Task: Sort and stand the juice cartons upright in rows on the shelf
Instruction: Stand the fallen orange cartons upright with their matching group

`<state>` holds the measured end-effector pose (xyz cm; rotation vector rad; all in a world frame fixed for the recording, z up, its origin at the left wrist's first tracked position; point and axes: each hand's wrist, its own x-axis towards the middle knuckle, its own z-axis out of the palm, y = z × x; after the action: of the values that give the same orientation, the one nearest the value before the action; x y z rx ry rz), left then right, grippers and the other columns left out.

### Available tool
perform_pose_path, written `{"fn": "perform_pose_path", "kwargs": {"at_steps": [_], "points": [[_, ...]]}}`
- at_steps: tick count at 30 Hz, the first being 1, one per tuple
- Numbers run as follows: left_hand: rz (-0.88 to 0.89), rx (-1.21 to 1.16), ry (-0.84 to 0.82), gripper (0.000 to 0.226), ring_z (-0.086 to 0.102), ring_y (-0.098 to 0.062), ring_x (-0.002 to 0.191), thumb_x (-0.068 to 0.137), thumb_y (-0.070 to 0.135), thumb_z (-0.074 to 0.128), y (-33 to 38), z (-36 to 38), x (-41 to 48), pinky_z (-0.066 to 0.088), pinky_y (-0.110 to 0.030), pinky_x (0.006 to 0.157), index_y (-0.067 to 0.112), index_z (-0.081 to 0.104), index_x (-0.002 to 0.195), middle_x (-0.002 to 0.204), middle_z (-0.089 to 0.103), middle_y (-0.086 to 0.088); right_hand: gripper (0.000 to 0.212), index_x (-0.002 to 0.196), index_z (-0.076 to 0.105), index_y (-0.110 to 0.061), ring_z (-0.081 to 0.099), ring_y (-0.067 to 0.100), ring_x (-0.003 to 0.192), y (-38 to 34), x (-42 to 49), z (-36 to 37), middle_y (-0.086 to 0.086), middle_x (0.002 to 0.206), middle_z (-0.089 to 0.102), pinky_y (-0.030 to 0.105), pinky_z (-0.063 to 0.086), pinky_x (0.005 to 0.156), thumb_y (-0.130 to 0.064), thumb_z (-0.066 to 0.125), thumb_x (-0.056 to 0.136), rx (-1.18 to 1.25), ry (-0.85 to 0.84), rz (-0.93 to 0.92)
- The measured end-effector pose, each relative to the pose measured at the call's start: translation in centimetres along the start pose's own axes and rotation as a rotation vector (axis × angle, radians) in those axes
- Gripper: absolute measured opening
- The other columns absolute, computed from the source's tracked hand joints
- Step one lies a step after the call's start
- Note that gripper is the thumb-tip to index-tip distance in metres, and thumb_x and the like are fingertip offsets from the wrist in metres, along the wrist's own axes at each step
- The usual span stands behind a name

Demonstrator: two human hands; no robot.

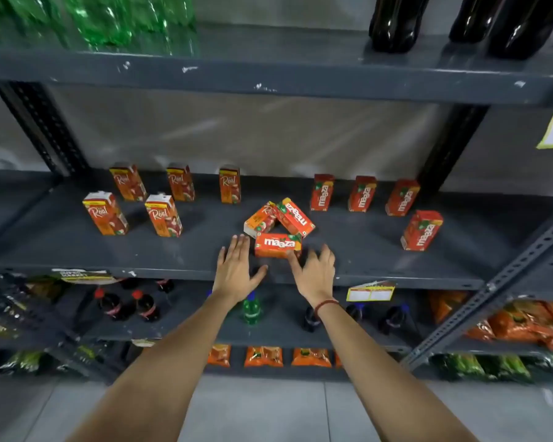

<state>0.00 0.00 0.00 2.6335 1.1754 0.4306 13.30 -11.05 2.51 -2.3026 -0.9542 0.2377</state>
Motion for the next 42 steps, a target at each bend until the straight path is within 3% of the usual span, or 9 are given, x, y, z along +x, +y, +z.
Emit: {"fn": "perform_pose_path", "kwargs": {"at_steps": [6, 9, 11, 14, 16, 20, 24, 28, 42], "points": [[0.013, -0.131, -0.016, 0.077, 0.025, -0.025, 0.141, 0.085, 0.045, 0.056, 1.1, 0.3, 0.0, 0.015, -0.041, 0.117, 0.001, 0.027, 0.142, 0.148, 0.038, -0.016, 0.075, 0.127, 0.048, -0.002, 0.015, 0.033, 0.142, -1.6, 0.4, 1.3, 0.018, 0.15, 0.028, 0.045, 0.01, 0.116, -0.055, 0.064, 0.076, 0.216, -0.033, 0.12], [0.071, -0.113, -0.001, 0.078, 0.03, -0.024, 0.139, 0.083, 0.046, 0.058, 1.1, 0.6, -0.3, 0.016, -0.038, 0.117, 0.001, 0.03, 0.141, 0.146, 0.04, -0.016, 0.07, 0.124, 0.048, -0.004, 0.038, 0.031, 0.13, -1.6, 0.7, 1.2, 0.015, 0.133, 0.049, 0.047, 0.027, 0.112, -0.04, 0.076, 0.07, 0.377, 0.062, 0.133], [0.127, -0.071, -0.009, 0.08, 0.029, -0.023, 0.14, 0.082, 0.048, 0.057, 1.2, 0.8, -0.6, 0.013, -0.036, 0.116, 0.002, 0.03, 0.142, 0.148, 0.038, -0.015, 0.065, 0.126, 0.044, -0.011, 0.05, 0.026, 0.12, -1.9, 0.7, 1.0, 0.011, 0.126, 0.055, 0.046, 0.039, 0.105, -0.027, 0.077, 0.072, 0.626, 0.065, 0.162], [0.197, -0.023, -0.005, 0.08, 0.025, -0.022, 0.142, 0.084, 0.052, 0.053, 1.6, 1.5, -1.3, 0.01, -0.036, 0.117, 0.003, 0.029, 0.142, 0.15, 0.034, -0.015, 0.066, 0.135, 0.032, -0.024, 0.054, 0.019, 0.117, -2.9, 0.7, 0.8, 0.006, 0.13, 0.055, 0.037, 0.044, 0.101, -0.017, 0.07, 0.081, 1.0, 0.005, 0.232], [0.203, -0.001, -0.008, 0.08, 0.023, -0.022, 0.142, 0.085, 0.054, 0.049, 1.9, 1.7, -1.6, 0.01, -0.037, 0.117, 0.002, 0.027, 0.143, 0.151, 0.032, -0.015, 0.064, 0.138, 0.03, -0.024, 0.053, 0.019, 0.119, -3.5, 0.8, 0.8, 0.007, 0.134, 0.052, 0.039, 0.043, 0.103, -0.015, 0.065, 0.085, 1.083, 0.017, 0.265], [0.224, 0.039, -0.037, 0.081, 0.022, -0.022, 0.142, 0.086, 0.056, 0.045, 1.4, 1.8, -1.6, 0.01, -0.037, 0.118, 0.003, 0.025, 0.144, 0.152, 0.03, -0.014, 0.059, 0.137, 0.032, -0.018, 0.054, 0.023, 0.119, -3.0, 1.2, 0.3, 0.012, 0.131, 0.054, 0.043, 0.045, 0.102, -0.009, 0.062, 0.086, 1.18, -0.063, 0.289], [0.255, 0.074, -0.035, 0.077, 0.024, -0.021, 0.142, 0.088, 0.055, 0.043, 2.1, 2.3, -2.0, 0.011, -0.037, 0.117, 0.004, 0.026, 0.144, 0.152, 0.031, -0.013, 0.032, 0.119, 0.051, -0.018, 0.062, 0.014, 0.105, -1.0, 1.7, -1.6, 0.004, 0.117, 0.062, 0.021, 0.055, 0.077, -0.017, 0.06, 0.088, 1.195, -0.202, 0.2], [0.258, 0.093, -0.011, 0.07, 0.027, -0.023, 0.14, 0.088, 0.053, 0.045, 1.9, 2.2, -1.7, 0.015, -0.04, 0.117, 0.005, 0.036, 0.138, 0.147, 0.041, -0.014, 0.013, 0.103, 0.059, -0.029, 0.067, 0.007, 0.095, -0.6, 2.1, -2.6, -0.006, 0.105, 0.068, 0.019, 0.056, 0.069, -0.026, 0.055, 0.091, 1.176, -0.385, 0.137], [0.247, 0.114, 0.0, 0.06, 0.027, -0.022, 0.141, 0.096, 0.047, 0.035, 1.2, 2.1, -1.3, 0.016, -0.039, 0.116, 0.009, 0.033, 0.142, 0.149, 0.038, -0.01, 0.027, 0.117, 0.053, -0.019, 0.065, 0.01, 0.1, 0.2, 2.0, -2.1, 0.0, 0.111, 0.066, 0.021, 0.057, 0.076, -0.028, 0.053, 0.092, 1.068, -0.487, 0.098]]}}
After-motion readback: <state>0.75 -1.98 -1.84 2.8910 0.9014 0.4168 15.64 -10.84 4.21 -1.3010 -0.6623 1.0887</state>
